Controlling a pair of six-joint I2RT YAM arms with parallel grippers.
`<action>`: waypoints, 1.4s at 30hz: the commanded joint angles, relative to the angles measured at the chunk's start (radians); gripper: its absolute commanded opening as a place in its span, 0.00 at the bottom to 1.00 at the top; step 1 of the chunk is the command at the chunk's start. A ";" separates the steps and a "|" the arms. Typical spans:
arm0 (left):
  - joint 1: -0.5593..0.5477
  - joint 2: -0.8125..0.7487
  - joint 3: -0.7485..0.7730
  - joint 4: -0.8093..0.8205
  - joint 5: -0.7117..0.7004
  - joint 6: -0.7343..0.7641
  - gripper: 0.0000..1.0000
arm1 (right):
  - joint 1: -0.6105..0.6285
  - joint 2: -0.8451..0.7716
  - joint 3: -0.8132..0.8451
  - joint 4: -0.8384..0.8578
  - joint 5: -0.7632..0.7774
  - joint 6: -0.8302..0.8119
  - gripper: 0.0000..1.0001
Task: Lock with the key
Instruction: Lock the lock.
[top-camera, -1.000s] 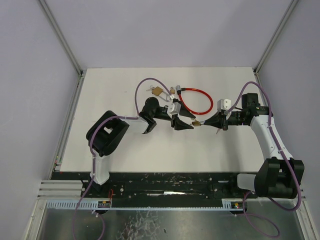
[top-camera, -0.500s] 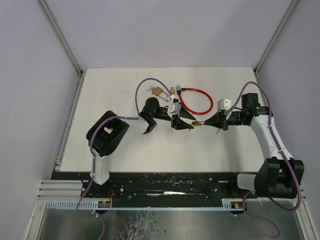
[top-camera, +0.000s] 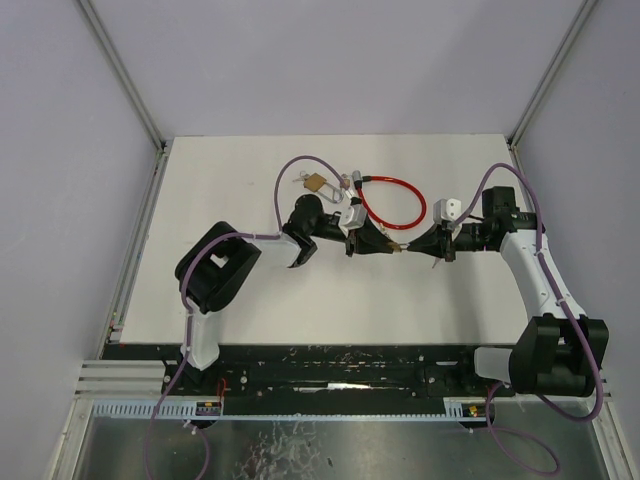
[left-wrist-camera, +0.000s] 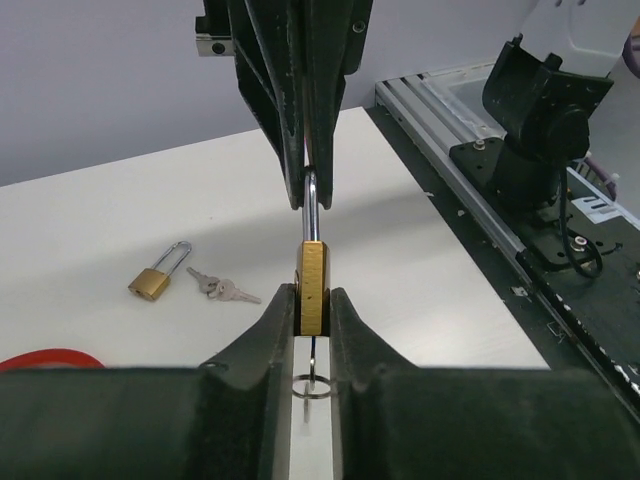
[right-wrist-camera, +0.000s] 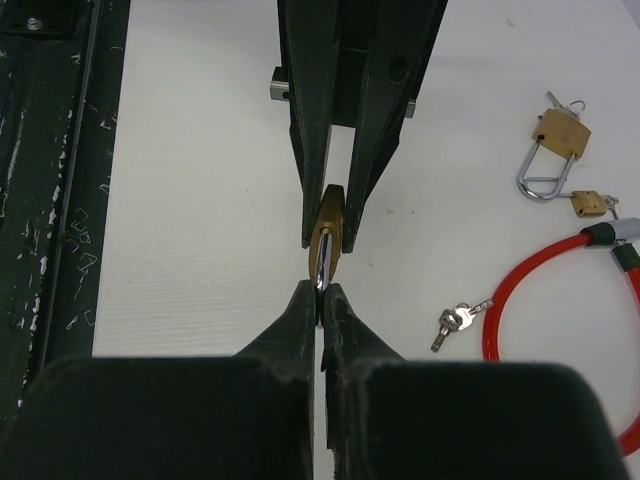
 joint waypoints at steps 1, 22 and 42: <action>-0.010 0.008 0.040 -0.036 0.014 0.056 0.01 | 0.013 0.002 0.019 -0.005 -0.059 -0.018 0.00; -0.011 -0.038 0.021 -0.192 -0.061 0.227 0.00 | 0.160 0.110 -0.037 0.359 0.060 0.460 0.00; -0.002 -0.025 0.007 -0.056 -0.009 0.129 0.00 | 0.346 0.290 -0.044 0.460 0.268 0.554 0.00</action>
